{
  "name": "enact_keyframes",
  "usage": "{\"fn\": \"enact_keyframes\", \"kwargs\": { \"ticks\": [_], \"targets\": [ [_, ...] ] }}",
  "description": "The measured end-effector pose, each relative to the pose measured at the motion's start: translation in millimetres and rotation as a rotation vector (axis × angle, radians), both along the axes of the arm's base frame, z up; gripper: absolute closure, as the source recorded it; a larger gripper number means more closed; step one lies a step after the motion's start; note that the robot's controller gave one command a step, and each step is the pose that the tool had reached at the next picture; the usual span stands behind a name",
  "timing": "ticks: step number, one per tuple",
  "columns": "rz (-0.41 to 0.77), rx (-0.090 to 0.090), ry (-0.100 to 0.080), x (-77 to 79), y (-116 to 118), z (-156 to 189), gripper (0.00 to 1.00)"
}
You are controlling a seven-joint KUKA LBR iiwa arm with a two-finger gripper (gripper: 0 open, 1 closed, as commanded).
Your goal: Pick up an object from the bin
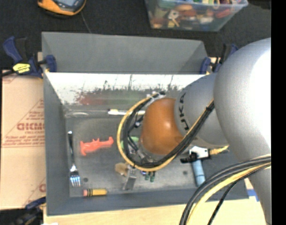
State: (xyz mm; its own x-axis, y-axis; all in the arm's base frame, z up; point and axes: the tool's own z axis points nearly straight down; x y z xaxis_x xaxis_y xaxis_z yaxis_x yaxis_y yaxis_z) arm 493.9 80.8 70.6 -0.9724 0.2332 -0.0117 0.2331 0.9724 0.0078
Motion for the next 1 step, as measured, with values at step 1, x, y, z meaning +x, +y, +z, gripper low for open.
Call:
{"fn": "enact_keyframes", "kwargs": {
  "ticks": [1],
  "targets": [
    [0.233,-0.006,0.001,0.5,1.2,0.7,1.0]
  ]
}}
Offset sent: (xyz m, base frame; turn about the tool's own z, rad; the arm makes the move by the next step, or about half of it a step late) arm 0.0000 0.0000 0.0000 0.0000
